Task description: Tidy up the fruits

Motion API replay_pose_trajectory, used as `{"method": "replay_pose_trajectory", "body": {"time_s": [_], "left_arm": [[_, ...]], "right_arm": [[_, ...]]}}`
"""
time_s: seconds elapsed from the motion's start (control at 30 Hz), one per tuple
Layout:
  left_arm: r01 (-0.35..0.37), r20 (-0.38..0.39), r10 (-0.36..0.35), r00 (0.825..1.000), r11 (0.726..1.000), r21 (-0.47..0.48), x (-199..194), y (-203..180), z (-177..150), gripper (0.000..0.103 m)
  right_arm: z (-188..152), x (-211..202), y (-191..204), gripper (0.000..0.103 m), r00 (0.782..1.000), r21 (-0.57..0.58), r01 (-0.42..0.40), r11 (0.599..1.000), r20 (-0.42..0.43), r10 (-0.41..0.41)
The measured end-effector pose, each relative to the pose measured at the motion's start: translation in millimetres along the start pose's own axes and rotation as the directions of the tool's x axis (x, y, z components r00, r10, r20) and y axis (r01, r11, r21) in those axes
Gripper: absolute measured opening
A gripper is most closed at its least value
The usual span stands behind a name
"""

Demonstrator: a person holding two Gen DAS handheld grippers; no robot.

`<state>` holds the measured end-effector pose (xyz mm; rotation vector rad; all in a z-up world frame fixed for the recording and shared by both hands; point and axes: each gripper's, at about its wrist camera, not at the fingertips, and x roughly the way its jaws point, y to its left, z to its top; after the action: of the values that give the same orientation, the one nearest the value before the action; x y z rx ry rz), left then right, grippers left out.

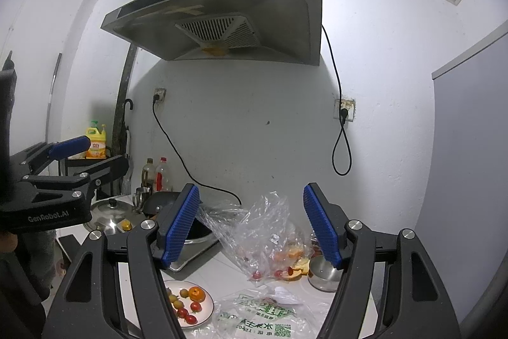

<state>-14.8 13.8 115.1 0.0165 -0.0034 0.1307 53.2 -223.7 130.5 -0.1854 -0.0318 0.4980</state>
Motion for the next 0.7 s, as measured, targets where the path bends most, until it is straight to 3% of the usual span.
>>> {"method": "replay_pose_trajectory", "body": {"time_s": [0.7], "left_arm": [[-0.009, -0.008, 0.009, 1.0, 1.0, 0.005, 0.3, 2.5, -1.9, 0.092]], "right_arm": [[-0.6, 1.3, 2.1, 0.072, 1.0, -0.002, -0.007, 1.0, -0.005, 0.007]]}}
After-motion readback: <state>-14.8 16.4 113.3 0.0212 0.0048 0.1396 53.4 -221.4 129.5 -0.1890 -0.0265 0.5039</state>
